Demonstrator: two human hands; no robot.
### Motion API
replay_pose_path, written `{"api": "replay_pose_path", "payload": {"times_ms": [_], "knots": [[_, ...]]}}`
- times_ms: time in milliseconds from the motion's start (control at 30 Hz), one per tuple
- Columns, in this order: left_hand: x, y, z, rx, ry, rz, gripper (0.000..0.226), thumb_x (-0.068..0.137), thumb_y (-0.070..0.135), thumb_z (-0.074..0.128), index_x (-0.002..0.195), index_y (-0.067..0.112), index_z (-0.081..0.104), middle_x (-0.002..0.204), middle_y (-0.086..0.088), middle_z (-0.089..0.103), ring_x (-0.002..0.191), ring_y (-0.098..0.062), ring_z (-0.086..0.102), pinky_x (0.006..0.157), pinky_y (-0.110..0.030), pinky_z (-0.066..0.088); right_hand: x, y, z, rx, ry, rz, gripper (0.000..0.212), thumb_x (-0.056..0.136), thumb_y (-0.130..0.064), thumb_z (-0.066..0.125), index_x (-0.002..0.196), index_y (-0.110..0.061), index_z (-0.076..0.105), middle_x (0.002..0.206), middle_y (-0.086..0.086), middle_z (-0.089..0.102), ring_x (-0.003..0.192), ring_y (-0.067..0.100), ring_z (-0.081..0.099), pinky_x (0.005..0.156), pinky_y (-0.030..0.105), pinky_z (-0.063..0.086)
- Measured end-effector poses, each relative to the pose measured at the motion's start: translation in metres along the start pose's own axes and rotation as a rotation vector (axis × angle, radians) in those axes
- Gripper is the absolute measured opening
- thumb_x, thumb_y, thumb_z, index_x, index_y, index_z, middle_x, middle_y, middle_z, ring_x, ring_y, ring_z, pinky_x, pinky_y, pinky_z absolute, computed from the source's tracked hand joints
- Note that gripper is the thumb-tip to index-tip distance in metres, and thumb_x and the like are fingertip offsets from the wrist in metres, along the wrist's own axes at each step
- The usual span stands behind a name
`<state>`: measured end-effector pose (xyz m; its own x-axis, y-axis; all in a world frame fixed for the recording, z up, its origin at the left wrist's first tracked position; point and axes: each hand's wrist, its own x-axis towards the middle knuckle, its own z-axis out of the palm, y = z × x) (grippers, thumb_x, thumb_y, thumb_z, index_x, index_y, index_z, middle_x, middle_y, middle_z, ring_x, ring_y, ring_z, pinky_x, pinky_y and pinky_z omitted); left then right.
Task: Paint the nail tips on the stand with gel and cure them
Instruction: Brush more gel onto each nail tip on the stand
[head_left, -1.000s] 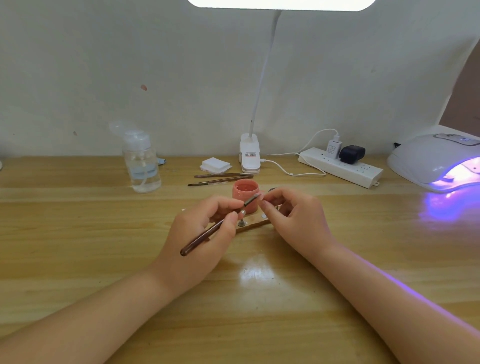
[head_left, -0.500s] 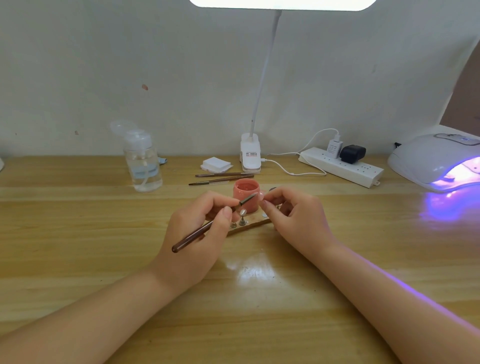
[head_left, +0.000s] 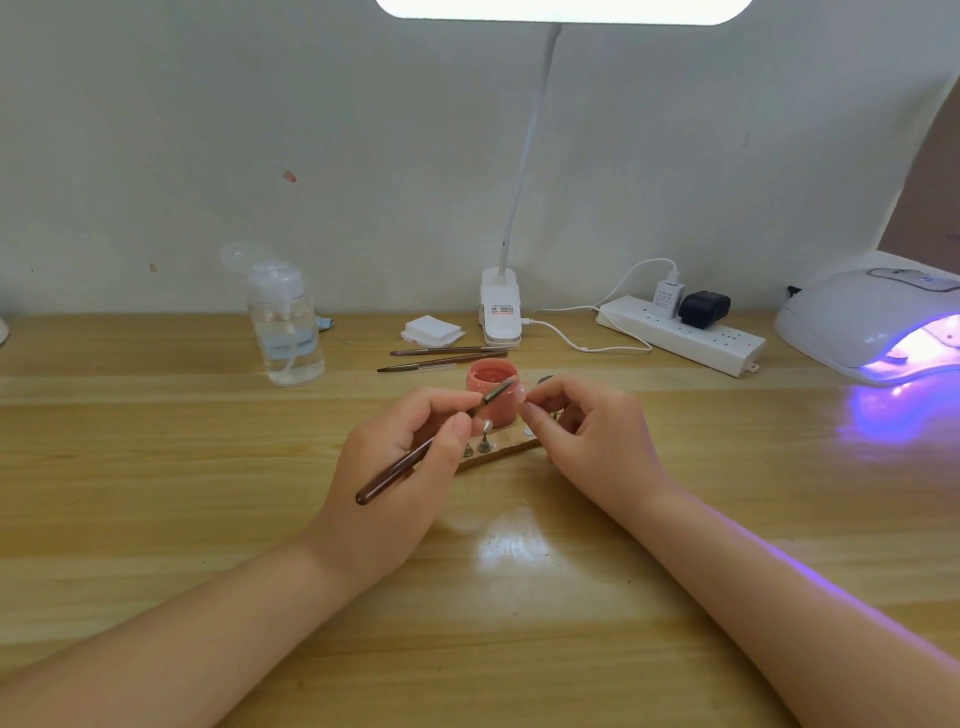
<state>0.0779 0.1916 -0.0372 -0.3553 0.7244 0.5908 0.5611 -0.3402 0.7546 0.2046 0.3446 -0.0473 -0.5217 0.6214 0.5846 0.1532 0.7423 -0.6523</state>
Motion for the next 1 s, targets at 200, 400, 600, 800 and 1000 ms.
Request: {"api": "replay_pose_path", "payload": {"times_ms": [200,400,600,800,1000], "knots": [[-0.0024,-0.0004,-0.0013,-0.005,-0.004,0.020,0.017,0.088,0.015,0.051,0.090,0.021,0.067,0.082,0.010,0.071,0.083,-0.005,0.067,0.074,-0.009,0.047,-0.0012,-0.0031,-0.0004,0.002,0.007,-0.020,0.020,0.084,-0.010,0.071,0.078,-0.028,0.065,0.069,-0.035,0.062,0.049,0.029,0.052,0.049,0.022,0.042],[0.0000,0.0037,0.0011,0.032,-0.029,-0.006,0.020,0.094,0.016,0.056,0.105,0.029,0.067,0.093,0.022,0.071,0.086,0.001,0.065,0.070,-0.008,0.045,-0.0004,0.0006,0.0006,0.014,0.002,-0.002,0.004,0.084,-0.014,0.072,0.084,-0.018,0.072,0.073,-0.014,0.067,0.050,0.018,0.052,0.053,0.018,0.040],[-0.0017,0.0018,-0.0027,0.055,-0.032,0.031,0.015,0.087,0.021,0.054,0.092,0.024,0.068,0.084,0.014,0.071,0.082,-0.008,0.065,0.073,-0.012,0.046,-0.0013,-0.0052,-0.0014,0.021,0.007,0.005,0.026,0.084,-0.012,0.071,0.074,-0.035,0.064,0.067,-0.034,0.062,0.052,0.024,0.052,0.050,0.018,0.040],[-0.0011,0.0037,0.0012,0.033,-0.025,0.012,0.021,0.096,0.010,0.058,0.106,0.026,0.067,0.091,0.026,0.070,0.083,0.007,0.064,0.069,-0.005,0.044,-0.0008,-0.0015,-0.0001,0.031,0.005,0.030,0.012,0.083,-0.015,0.073,0.080,-0.026,0.070,0.074,-0.011,0.068,0.051,0.015,0.052,0.054,0.021,0.042],[-0.0019,0.0016,-0.0022,0.066,-0.024,0.022,0.015,0.086,0.029,0.053,0.092,0.028,0.067,0.085,0.015,0.071,0.083,-0.008,0.065,0.074,-0.011,0.045,-0.0018,-0.0069,-0.0013,0.028,0.000,0.008,0.031,0.084,-0.013,0.071,0.075,-0.041,0.061,0.071,-0.035,0.063,0.052,0.026,0.052,0.050,0.020,0.043]]}}
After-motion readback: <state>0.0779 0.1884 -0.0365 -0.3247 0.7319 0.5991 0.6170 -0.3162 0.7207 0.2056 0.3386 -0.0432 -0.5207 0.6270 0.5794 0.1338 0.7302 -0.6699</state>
